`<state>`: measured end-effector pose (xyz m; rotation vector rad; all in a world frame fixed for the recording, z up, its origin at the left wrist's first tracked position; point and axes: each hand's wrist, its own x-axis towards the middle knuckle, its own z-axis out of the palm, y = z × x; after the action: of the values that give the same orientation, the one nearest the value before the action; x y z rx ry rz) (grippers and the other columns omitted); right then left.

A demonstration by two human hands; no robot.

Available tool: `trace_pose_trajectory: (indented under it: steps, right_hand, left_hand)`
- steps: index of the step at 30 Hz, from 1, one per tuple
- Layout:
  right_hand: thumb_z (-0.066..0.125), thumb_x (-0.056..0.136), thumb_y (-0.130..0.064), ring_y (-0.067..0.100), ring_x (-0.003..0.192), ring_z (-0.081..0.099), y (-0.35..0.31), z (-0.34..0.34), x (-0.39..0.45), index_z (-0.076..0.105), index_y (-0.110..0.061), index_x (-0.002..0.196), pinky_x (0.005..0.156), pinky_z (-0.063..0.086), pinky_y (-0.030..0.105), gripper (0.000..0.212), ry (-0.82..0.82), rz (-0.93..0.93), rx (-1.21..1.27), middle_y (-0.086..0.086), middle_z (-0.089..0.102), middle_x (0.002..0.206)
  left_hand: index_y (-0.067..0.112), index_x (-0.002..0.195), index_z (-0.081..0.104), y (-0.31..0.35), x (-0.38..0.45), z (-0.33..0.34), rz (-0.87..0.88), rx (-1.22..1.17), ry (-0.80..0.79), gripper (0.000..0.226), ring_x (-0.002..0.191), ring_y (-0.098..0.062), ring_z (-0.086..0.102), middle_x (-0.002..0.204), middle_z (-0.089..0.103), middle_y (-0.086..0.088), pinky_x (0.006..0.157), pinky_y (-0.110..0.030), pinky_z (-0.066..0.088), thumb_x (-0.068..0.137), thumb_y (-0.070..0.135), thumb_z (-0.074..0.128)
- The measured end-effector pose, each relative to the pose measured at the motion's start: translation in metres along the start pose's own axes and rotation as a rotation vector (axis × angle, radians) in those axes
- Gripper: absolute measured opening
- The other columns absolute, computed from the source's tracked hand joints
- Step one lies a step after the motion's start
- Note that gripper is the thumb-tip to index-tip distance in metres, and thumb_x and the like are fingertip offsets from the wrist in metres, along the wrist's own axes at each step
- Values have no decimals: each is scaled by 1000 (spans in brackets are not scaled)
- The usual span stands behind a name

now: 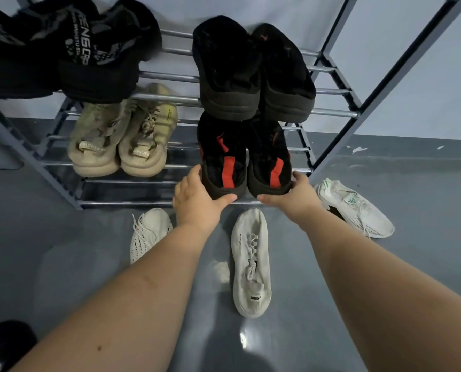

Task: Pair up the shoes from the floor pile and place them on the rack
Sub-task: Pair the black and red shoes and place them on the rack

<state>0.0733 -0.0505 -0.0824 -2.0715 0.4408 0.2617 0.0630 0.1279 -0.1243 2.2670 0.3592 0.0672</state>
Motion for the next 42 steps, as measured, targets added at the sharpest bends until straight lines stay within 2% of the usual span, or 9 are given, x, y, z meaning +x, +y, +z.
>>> trace_pose_trajectory:
  steps: [2, 6, 11, 15, 19, 24, 27, 37, 42]
  right_hand:
    - [83, 71, -23, 14, 95, 52, 0, 2, 0, 35, -12, 135, 81, 40, 26, 80, 45, -15, -59, -3, 57, 114]
    - [81, 72, -28, 17, 100, 57, 0, 7, 6, 47, -18, 130, 81, 42, 28, 67, 84, -53, -162, -1, 60, 120]
    - [82, 68, -33, 27, 110, 56, 2, 16, 21, 52, -21, 126, 96, 48, 41, 66, 152, -76, -240, 3, 51, 122]
    - [78, 73, -29, 23, 106, 61, -2, 20, 30, 50, -20, 123, 88, 49, 34, 58, 178, -69, -141, 0, 62, 118]
    - [75, 77, -30, 25, 117, 57, -8, 29, 38, 35, -19, 142, 95, 48, 37, 77, 204, -21, -97, 1, 58, 130]
    - [73, 77, -34, 27, 111, 59, -4, 27, 39, 37, -22, 138, 94, 49, 43, 72, 195, -26, -166, 1, 61, 124]
    - [71, 80, -35, 28, 117, 55, -4, 24, 39, 30, -22, 143, 95, 48, 44, 76, 177, -37, -211, 2, 57, 130]
    - [73, 78, -37, 27, 118, 56, 1, 13, 45, 31, -22, 144, 96, 49, 44, 80, 174, -35, -296, 3, 57, 131]
    - [67, 81, -45, 32, 126, 48, -3, 15, 46, 17, -18, 150, 100, 44, 47, 90, 153, 8, -401, 8, 46, 143]
  left_hand:
    - [17, 141, 36, 1, 0, 3, 6, -2, 64, 86, 135, -23, 32, 140, 47, -3, 113, -36, 21, 71, 47, 75]
    - [19, 144, 33, 2, -2, 10, 29, 130, 93, 82, 142, -23, 20, 144, 45, -3, 116, -38, 11, 77, 53, 66]
    - [17, 150, 21, 1, -2, 14, 86, 284, 86, 84, 146, -23, 8, 153, 32, 0, 119, -41, 5, 84, 59, 52]
    - [18, 150, 18, 10, 14, 11, 64, 273, 28, 82, 147, -24, 8, 153, 31, -1, 119, -42, 3, 86, 58, 50]
    - [17, 149, 22, 16, 27, 8, 56, 288, -3, 80, 147, -24, 9, 152, 33, -2, 119, -44, 4, 86, 56, 53]
    - [16, 150, 17, 14, 26, 13, 68, 304, 12, 81, 146, -24, 13, 153, 32, -3, 119, -43, 5, 87, 56, 50]
    - [16, 150, 17, 15, 25, 14, 64, 309, 15, 82, 146, -24, 13, 153, 31, -4, 119, -43, 6, 88, 57, 49]
    - [15, 151, 14, 25, 24, 25, 21, 289, 5, 83, 145, -26, 15, 153, 32, -4, 118, -44, 9, 87, 55, 51]
    - [14, 151, 12, 26, 22, 22, 27, 309, -5, 84, 146, -27, 12, 157, 23, -3, 118, -43, 10, 88, 55, 50]
